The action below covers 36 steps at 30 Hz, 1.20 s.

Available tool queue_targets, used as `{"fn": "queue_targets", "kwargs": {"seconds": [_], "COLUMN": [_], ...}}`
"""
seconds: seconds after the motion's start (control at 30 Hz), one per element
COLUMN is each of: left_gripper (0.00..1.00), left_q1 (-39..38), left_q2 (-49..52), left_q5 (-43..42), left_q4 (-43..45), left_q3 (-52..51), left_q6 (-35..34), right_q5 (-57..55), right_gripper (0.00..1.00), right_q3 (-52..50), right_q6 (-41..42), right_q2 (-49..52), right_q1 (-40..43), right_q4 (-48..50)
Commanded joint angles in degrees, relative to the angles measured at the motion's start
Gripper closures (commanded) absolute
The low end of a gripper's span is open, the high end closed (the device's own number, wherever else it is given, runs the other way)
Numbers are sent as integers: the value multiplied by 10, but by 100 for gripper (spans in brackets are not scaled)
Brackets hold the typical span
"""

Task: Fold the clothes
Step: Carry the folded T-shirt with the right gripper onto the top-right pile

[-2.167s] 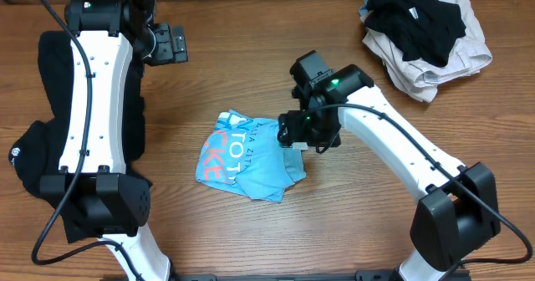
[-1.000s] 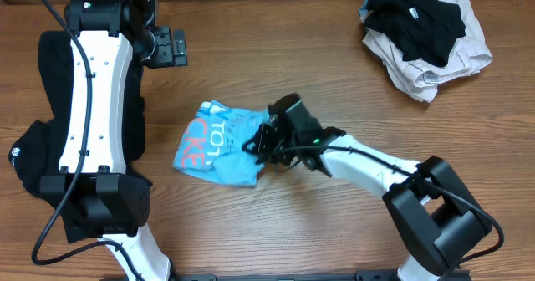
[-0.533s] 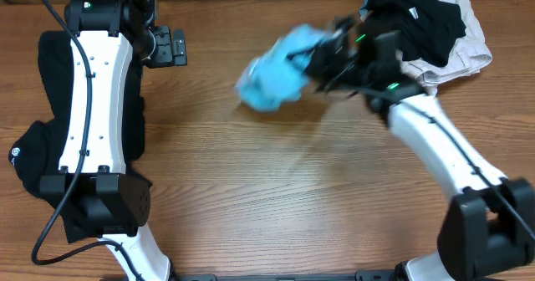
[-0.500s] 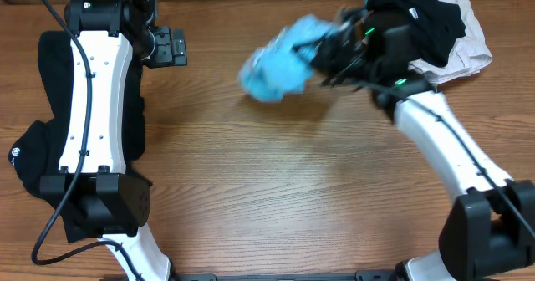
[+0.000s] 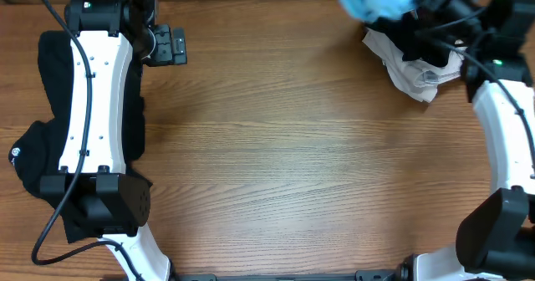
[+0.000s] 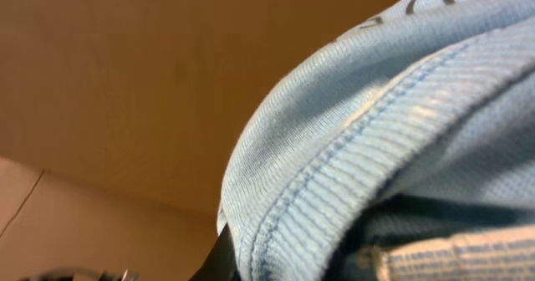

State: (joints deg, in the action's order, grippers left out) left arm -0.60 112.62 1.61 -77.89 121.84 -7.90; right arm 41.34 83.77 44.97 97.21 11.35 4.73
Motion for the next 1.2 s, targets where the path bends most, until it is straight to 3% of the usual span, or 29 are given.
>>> {"fn": "queue_targets", "kwargs": {"seconds": [0.0,0.2,0.37,0.43,0.47,0.53,0.77,0.9,1.17], "left_gripper": [0,0,0,0,0,0,0,0,0], "left_q1": [3,2,2,2,2,2,2,2,2], "left_q2": [-4,-4,-4,-4,-4,-4,-4,-4,-4], "left_q5": [3,3,2,-1,-2,-2,-6,-10,-10], "left_q4": [6,17,23,23,23,23,23,22,13], "left_q3": [-3,-3,-3,-3,-3,-3,-3,-3,-3], "left_q6": [11,10,10,10,10,10,10,10,11], "right_q5": [-5,-6,-8,-29,-43,-53,-102,-169,-173], "right_gripper": [96,96,96,89,81,54,28,0,0], "right_q3": [25,26,26,26,26,26,26,26,26], "right_q6": [11,15,-18,-51,-67,-114,-212,-259,-343], "right_q2": [28,103,159,163,163,162,113,36,-96], "right_q1": [24,55,80,89,93,110,144,151,132], "right_q4": [49,127,72,2,-30,-110,-279,-339,-414]}}
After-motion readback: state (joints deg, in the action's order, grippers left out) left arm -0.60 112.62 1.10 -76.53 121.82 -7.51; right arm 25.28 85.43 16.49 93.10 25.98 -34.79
